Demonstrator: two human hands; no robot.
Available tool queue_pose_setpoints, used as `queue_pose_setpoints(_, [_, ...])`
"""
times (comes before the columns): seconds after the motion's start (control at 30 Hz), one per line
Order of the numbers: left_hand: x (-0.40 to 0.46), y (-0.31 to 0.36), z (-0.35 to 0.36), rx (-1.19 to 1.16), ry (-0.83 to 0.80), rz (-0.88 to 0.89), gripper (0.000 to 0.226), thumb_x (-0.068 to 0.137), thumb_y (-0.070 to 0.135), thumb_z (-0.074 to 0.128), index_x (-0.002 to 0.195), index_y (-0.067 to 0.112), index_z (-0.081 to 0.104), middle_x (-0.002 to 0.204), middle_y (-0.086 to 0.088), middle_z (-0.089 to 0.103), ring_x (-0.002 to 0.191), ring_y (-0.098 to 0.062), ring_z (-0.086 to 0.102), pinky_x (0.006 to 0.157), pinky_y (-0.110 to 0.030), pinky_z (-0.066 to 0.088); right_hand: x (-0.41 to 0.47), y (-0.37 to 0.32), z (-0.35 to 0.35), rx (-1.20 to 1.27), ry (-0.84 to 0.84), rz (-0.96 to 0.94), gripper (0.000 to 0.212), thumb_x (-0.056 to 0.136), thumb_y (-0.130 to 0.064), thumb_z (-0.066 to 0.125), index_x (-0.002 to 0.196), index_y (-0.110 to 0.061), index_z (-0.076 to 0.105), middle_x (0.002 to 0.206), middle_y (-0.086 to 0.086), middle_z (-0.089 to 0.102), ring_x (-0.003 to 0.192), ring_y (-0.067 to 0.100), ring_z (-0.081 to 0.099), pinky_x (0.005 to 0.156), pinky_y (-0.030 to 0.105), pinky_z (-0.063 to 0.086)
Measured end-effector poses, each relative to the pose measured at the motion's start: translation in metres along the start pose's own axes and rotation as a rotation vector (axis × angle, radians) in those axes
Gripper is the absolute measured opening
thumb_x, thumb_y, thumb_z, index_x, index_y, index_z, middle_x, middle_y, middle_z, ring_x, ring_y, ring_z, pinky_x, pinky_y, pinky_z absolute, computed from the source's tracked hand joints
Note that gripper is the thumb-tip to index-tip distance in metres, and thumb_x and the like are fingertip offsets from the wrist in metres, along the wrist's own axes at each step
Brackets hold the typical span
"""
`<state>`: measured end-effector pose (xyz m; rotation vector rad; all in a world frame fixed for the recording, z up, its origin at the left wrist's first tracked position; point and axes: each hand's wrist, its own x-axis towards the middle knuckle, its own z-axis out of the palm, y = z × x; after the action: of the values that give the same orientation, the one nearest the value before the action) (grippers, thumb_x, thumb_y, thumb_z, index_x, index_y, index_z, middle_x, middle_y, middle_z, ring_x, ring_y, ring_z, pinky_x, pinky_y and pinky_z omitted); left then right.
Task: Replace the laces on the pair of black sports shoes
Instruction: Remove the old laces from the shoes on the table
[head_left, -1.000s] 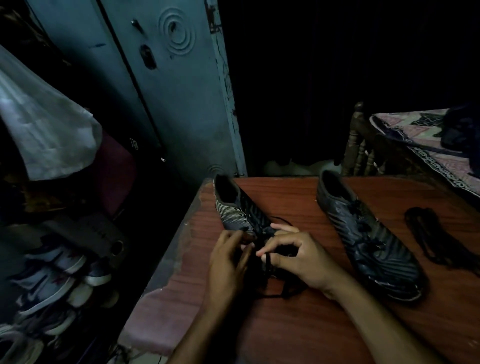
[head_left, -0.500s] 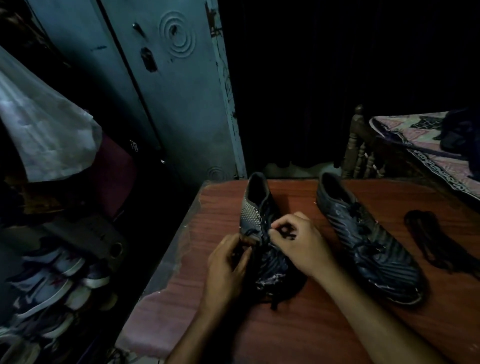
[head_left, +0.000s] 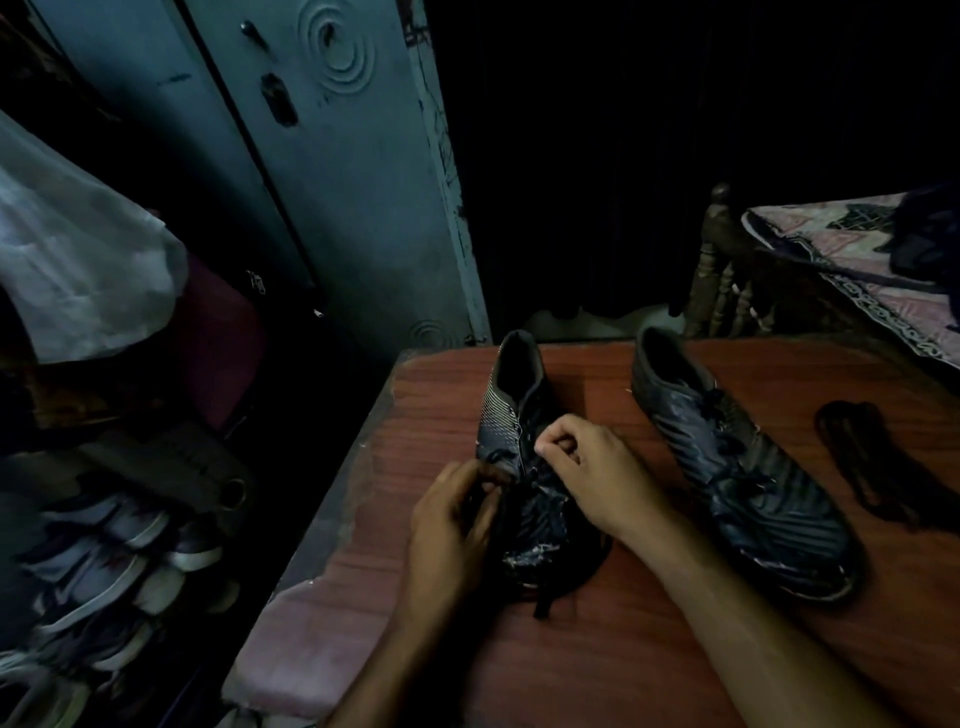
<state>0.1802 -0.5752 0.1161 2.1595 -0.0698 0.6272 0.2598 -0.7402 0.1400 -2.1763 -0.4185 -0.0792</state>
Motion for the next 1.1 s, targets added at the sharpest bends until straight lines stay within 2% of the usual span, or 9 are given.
queue_pose_setpoints(0.07, [-0.002,-0.002,0.0,-0.047,-0.007,-0.063,0.029,0.096,0.001,0.062,0.094,0.029,0.066,0.092,0.009,0.07,0.086,-0.01,0.067,0.074,-0.033,0.054,-0.002,0.003,-0.002,0.038,0.037,-0.038,0.011,0.092,-0.022,0.07,0.084,-0.028,0.068,0.08,-0.013,0.066,0.068,-0.001,0.058,0.062,0.014,0.042])
queue_pose_setpoints(0.17, [-0.004,-0.003,-0.001,-0.084,-0.014,-0.124,0.021,0.101,0.004,0.057,0.1,0.024,0.064,0.092,0.006,0.072,0.083,-0.014,0.068,0.072,-0.038,0.053,-0.004,0.004,-0.001,0.033,0.075,-0.126,0.011,0.088,-0.017,0.074,0.088,-0.028,0.073,0.087,-0.01,0.066,0.072,0.005,0.06,0.067,0.018,0.045])
queue_pose_setpoints(0.4, [-0.006,0.011,-0.006,-0.009,0.004,-0.109,0.02,0.101,0.004,0.056,0.102,0.023,0.063,0.099,0.021,0.073,0.09,0.004,0.068,0.074,-0.018,0.051,-0.004,0.007,0.002,0.065,0.147,-0.152,0.014,0.086,-0.012,0.075,0.092,-0.025,0.075,0.09,-0.01,0.067,0.072,0.005,0.061,0.069,0.014,0.044])
queue_pose_setpoints(0.5, [-0.008,0.013,-0.007,-0.008,-0.003,-0.104,0.018,0.104,0.008,0.053,0.104,0.025,0.06,0.102,0.022,0.073,0.092,0.005,0.069,0.076,-0.022,0.052,-0.004,0.008,0.004,0.035,0.16,-0.183,0.014,0.087,-0.011,0.075,0.092,-0.025,0.075,0.091,-0.011,0.065,0.072,0.005,0.06,0.07,0.019,0.047])
queue_pose_setpoints(0.67, [-0.009,0.008,-0.008,-0.066,0.022,-0.101,0.008,0.105,0.024,0.043,0.102,0.019,0.049,0.101,0.008,0.075,0.092,-0.01,0.072,0.081,-0.05,0.057,-0.003,0.011,0.005,0.023,0.166,-0.208,0.013,0.09,-0.014,0.072,0.095,-0.026,0.077,0.092,-0.013,0.063,0.08,0.004,0.06,0.073,0.019,0.047])
queue_pose_setpoints(0.83, [-0.009,0.013,-0.01,-0.236,0.124,-0.082,0.017,0.104,0.023,0.037,0.098,0.036,0.048,0.1,0.001,0.071,0.098,-0.023,0.07,0.092,-0.052,0.055,-0.002,0.013,0.005,0.059,0.167,-0.23,0.006,0.092,-0.023,0.071,0.094,-0.024,0.077,0.089,-0.012,0.062,0.078,0.006,0.06,0.073,0.025,0.048])
queue_pose_setpoints(0.9, [-0.009,0.012,-0.011,-0.339,0.159,-0.11,0.016,0.104,0.023,0.038,0.097,0.032,0.048,0.097,-0.002,0.066,0.096,-0.029,0.068,0.095,-0.057,0.054,-0.001,0.013,0.005,0.07,0.149,-0.218,0.007,0.089,-0.026,0.074,0.095,-0.024,0.077,0.087,-0.011,0.059,0.073,0.008,0.058,0.068,0.025,0.048])
queue_pose_setpoints(1.03, [-0.008,0.011,-0.011,-0.313,0.124,-0.147,0.016,0.103,0.017,0.045,0.095,0.029,0.052,0.087,0.007,0.063,0.083,-0.014,0.064,0.077,-0.043,0.052,-0.001,0.015,0.006,0.093,0.101,-0.204,0.018,0.088,-0.02,0.076,0.105,-0.021,0.077,0.094,-0.01,0.058,0.077,0.01,0.057,0.066,0.018,0.046])
queue_pose_setpoints(1.1, [-0.007,0.013,-0.012,-0.275,0.105,-0.16,0.018,0.103,0.014,0.052,0.091,0.027,0.056,0.082,0.006,0.063,0.075,-0.011,0.058,0.07,-0.039,0.049,-0.002,0.016,0.006,0.11,0.074,-0.207,0.021,0.088,-0.018,0.075,0.109,-0.02,0.076,0.097,-0.009,0.058,0.082,0.009,0.058,0.069,0.02,0.051])
